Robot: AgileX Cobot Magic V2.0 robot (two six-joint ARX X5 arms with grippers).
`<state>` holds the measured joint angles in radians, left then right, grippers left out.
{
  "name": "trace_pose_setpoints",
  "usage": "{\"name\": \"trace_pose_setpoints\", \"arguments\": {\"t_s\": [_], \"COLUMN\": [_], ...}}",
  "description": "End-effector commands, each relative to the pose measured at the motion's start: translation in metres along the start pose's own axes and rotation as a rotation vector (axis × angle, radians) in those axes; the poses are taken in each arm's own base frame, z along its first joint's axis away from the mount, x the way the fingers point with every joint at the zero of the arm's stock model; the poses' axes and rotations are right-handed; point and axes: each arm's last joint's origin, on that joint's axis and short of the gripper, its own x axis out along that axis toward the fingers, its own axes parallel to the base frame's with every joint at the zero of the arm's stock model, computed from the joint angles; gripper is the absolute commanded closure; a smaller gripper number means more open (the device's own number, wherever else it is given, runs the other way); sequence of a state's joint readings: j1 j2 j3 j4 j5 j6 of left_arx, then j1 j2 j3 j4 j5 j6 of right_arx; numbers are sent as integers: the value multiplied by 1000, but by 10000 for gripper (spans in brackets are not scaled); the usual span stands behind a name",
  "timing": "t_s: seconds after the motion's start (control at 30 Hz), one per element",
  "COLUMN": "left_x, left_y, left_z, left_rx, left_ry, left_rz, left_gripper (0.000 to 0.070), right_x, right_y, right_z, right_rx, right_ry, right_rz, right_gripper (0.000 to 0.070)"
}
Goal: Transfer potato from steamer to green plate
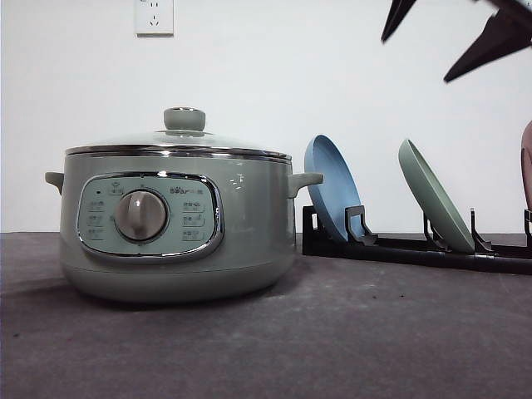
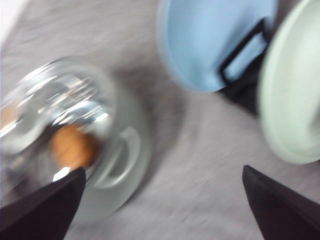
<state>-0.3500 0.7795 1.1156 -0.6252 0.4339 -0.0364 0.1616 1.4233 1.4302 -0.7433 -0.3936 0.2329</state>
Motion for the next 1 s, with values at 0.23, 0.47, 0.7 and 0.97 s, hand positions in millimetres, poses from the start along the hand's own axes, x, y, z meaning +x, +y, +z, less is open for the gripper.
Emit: {"name": "trace_pose_setpoints", "arguments": {"t_s": [0.23, 0.47, 0.7, 0.97], "left_x": [-2, -2, -2, -2], "left_y": [-2, -2, -2, -2], "left_z": [4, 4, 2, 2], "left_rx": [-1, -1, -9, -11], "left_ry": [3, 4, 20, 24], "left_rz": [-10, -10, -9, -9], "left_gripper": [36, 70, 70, 70], "right_x": [51, 78, 92, 104], "right_y": [-26, -41, -52, -58], "right_z": [46, 58, 62, 62], "right_rx": [24, 19, 55, 95], "right_ry": [-2, -58, -89, -95], "right_rz": [-59, -111, -135, -125], "right_gripper": [72, 79, 89, 171]}}
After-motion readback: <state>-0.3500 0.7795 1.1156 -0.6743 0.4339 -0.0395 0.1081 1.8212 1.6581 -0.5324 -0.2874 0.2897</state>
